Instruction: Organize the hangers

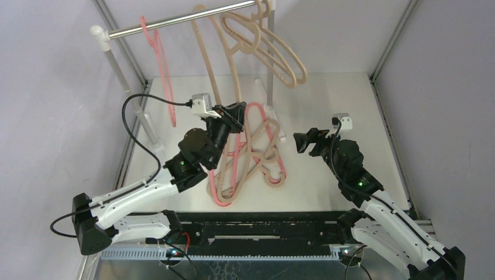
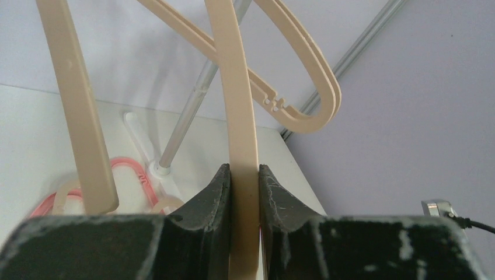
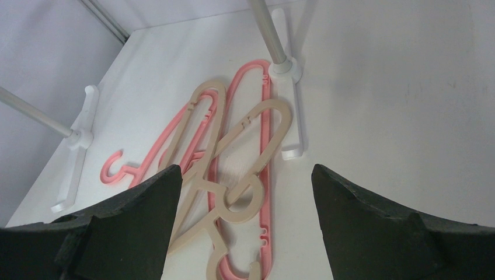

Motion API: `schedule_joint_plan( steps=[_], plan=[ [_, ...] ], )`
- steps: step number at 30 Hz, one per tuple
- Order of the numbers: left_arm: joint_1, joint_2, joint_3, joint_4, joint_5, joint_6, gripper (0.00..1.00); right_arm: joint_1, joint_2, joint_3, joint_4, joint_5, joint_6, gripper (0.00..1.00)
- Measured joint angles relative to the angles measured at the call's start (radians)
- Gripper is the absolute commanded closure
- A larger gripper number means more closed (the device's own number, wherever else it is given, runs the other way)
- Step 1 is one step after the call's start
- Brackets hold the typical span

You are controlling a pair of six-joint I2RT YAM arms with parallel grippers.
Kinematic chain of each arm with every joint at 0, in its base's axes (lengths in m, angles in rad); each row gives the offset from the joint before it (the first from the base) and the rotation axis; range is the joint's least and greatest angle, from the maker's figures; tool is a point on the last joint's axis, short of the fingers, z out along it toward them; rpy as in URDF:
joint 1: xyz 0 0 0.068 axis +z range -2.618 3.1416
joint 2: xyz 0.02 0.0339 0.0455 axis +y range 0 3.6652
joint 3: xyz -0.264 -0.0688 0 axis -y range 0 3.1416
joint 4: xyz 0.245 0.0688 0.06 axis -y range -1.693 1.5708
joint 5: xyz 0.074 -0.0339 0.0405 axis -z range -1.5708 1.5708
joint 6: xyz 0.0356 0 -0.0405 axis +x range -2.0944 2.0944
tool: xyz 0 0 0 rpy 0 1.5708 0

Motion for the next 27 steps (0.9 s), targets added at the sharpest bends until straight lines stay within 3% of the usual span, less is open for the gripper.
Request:
schedule_joint_plan(
  steps=[15,27],
  plan=[
    [0.129,0.169,0.103,0.143,0.064,-0.088,1.0,-0.043,0.005,0.0,-0.003,-0.018,-0.002,0.11],
    [0.231,0.278,0.177,0.167,0.086,-0.18,1.0,-0.075,0.008,0.0,-0.043,-0.027,-0.004,0.11]
  ],
)
